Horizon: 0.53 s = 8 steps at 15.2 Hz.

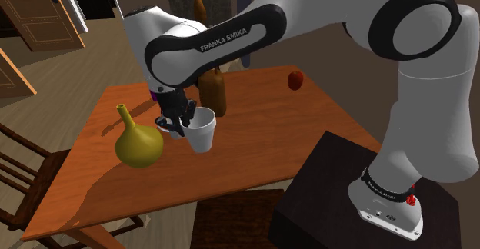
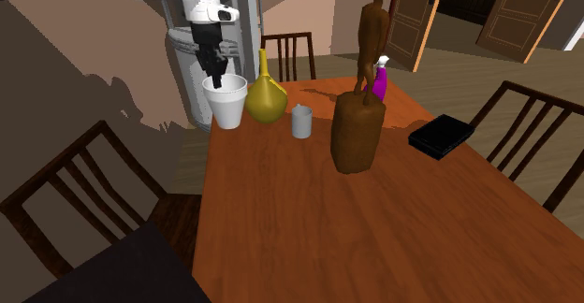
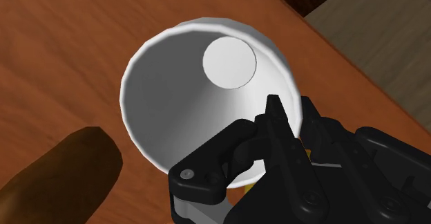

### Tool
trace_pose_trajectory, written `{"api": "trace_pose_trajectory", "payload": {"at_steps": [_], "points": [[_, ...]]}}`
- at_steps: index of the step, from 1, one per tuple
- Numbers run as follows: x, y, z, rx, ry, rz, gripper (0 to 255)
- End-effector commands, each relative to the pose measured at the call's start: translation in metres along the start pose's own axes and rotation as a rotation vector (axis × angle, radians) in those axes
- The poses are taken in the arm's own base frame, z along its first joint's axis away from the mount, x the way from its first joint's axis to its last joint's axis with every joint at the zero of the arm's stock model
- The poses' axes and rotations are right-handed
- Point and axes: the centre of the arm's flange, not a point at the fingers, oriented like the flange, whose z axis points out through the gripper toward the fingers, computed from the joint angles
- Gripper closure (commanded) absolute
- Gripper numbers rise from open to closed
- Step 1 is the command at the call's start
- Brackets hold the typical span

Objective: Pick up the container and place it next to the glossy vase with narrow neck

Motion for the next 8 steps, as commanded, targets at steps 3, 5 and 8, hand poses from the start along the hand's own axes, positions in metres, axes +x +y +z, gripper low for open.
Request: {"api": "trace_pose_trajectory", "payload": {"at_steps": [3,5,8], "points": [[0.001,0.0,0.022,0.0,0.001,0.0,255],[0.002,-0.001,0.032,0.0,0.001,0.0,255],[0.003,-0.001,0.048,0.0,0.001,0.0,255]]}}
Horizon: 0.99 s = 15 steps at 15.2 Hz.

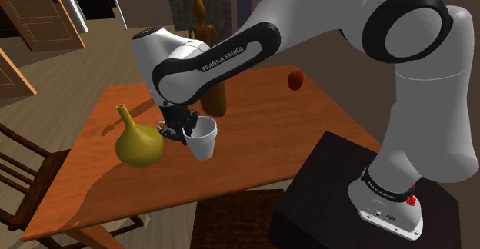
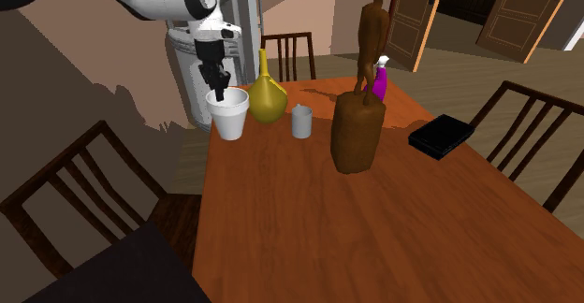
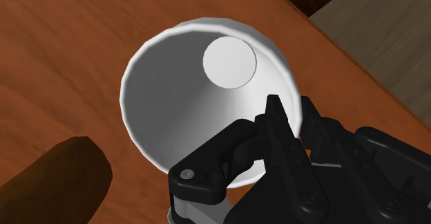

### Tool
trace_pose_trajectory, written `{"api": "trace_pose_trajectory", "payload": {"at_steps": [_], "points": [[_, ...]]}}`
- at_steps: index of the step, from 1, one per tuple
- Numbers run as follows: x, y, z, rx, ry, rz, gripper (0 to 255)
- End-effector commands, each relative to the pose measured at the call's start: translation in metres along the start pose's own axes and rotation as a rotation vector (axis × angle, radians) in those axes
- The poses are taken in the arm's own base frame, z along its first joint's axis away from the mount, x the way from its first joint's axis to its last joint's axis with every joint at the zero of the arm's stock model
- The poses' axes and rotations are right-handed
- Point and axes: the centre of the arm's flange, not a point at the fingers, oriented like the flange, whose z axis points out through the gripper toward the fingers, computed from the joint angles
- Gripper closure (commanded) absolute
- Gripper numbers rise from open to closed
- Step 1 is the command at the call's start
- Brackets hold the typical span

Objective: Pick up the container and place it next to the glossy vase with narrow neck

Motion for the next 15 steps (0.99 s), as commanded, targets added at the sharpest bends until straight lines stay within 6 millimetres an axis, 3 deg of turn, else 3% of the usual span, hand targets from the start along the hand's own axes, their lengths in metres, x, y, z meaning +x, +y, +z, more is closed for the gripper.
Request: {"api": "trace_pose_trajectory", "payload": {"at_steps": [1,15], "points": [[0.001,-0.001,0.011,0.0,0.001,0.0,255],[0.005,-0.003,0.085,0.0,0.001,0.0,255]]}}
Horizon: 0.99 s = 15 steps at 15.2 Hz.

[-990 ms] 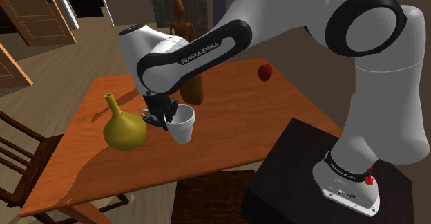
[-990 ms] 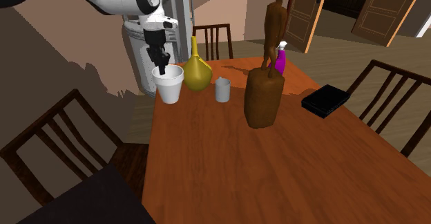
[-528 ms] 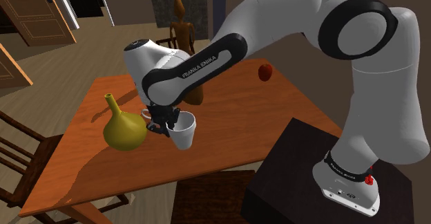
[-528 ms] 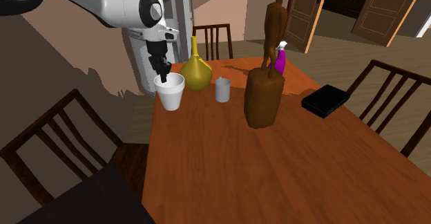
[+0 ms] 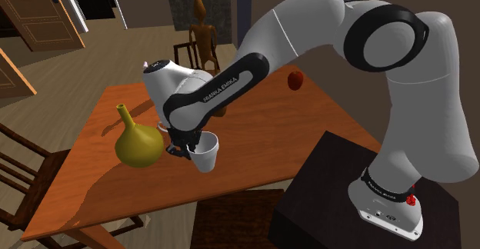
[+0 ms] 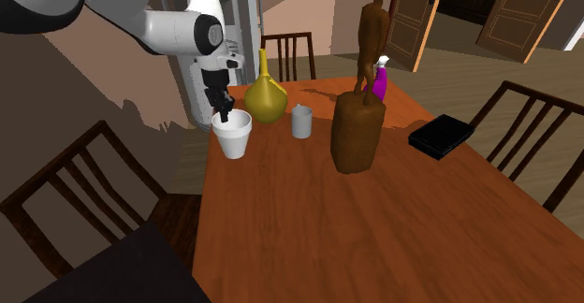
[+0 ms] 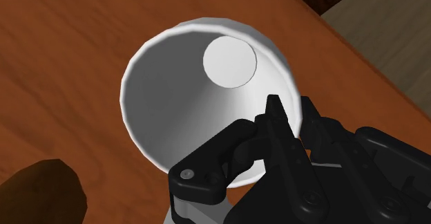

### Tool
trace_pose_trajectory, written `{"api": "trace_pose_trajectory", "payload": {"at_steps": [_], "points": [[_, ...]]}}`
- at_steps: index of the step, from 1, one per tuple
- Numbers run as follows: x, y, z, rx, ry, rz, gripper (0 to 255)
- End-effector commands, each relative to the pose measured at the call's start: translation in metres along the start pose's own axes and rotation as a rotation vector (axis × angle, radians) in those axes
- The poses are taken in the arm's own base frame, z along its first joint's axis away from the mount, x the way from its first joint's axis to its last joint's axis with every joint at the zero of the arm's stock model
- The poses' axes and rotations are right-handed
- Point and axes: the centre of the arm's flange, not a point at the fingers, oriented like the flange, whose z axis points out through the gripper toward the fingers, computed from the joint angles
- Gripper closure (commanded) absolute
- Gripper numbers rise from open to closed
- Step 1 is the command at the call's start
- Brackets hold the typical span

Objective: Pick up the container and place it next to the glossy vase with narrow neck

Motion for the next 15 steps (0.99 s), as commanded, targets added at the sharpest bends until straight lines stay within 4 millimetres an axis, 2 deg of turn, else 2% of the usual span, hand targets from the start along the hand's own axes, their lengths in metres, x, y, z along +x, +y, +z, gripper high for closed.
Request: {"api": "trace_pose_trajectory", "payload": {"at_steps": [1,5,13,14,15], "points": [[0.0,0.0,0.012,0.0,0.001,0.0,255],[0.001,-0.001,0.031,0.0,0.001,0.0,255],[0.001,-0.001,0.031,0.0,0.001,0.0,255],[0.001,-0.001,0.031,0.0,0.001,0.0,0],[0.001,-0.001,0.031,0.0,0.001,0.0,0]]}}
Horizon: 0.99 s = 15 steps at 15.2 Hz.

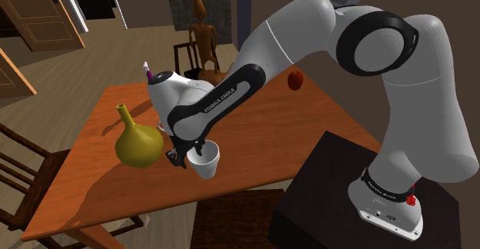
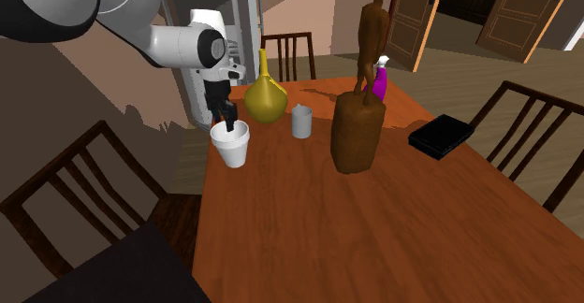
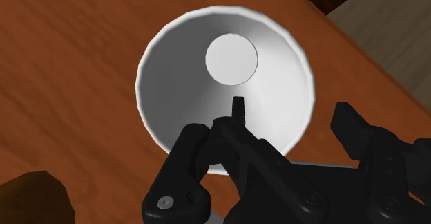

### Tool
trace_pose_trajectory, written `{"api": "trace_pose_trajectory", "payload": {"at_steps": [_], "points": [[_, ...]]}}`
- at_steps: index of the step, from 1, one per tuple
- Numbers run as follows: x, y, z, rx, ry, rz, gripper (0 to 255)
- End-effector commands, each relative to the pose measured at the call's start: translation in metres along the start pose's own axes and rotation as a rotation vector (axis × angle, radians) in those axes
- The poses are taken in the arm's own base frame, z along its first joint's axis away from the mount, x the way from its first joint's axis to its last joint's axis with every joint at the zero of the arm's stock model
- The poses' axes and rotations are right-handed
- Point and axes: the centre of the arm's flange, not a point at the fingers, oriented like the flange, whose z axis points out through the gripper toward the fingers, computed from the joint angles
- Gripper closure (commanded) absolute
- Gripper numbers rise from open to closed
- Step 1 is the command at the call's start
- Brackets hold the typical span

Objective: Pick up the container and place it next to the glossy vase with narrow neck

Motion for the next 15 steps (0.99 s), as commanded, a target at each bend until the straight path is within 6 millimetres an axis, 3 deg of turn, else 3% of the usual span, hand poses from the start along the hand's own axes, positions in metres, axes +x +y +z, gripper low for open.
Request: {"api": "trace_pose_trajectory", "payload": {"at_steps": [1,4,8,15], "points": [[0.0,0.0,0.0,0.0,0.0,0.0,0],[0.0,0.0,0.0,0.0,0.0,0.0,0],[0.0,0.0,-0.05,0.0,0.0,0.0,0],[0.0,0.0,-0.05,0.0,0.0,0.0,0]]}}
